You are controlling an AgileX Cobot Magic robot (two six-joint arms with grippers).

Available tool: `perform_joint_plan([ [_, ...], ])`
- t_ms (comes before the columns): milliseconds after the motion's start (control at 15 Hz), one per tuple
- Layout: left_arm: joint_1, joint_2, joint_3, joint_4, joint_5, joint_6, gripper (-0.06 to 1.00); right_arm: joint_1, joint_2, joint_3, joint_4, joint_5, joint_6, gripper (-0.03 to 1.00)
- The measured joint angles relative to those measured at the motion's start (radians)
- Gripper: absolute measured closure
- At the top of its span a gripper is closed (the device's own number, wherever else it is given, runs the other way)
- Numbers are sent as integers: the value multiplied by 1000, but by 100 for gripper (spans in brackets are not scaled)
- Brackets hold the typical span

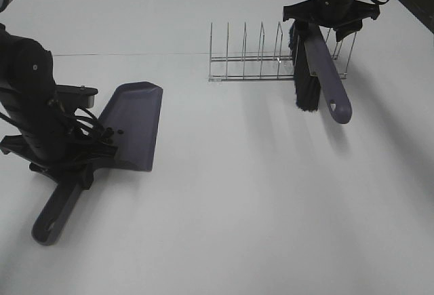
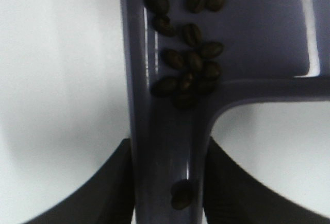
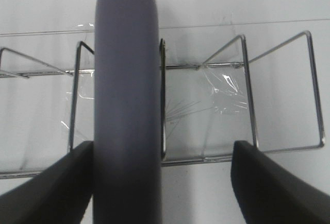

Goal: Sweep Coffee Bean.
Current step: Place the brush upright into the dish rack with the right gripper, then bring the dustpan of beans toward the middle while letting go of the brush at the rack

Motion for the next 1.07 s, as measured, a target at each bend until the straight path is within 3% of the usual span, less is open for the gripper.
perform_joint_plan([
  [400,0,0,0,0,2,0,59,-2,-62,-1,-13,-11,6,26],
  [533,0,0,0,0,2,0,59,-2,-90,-1,-11,34,6,26],
  [733,0,-16,8,-3,-4,0,59,-2,-139,-1,7,220,-45,26],
  [933,-2,-66,-5,-71,3,0,59,-2,-155,-1,34,244,-84,26],
  [1067,-59,-70,-60,-96,14,-2,59,-2,-202,-1,82,247,-106,26],
])
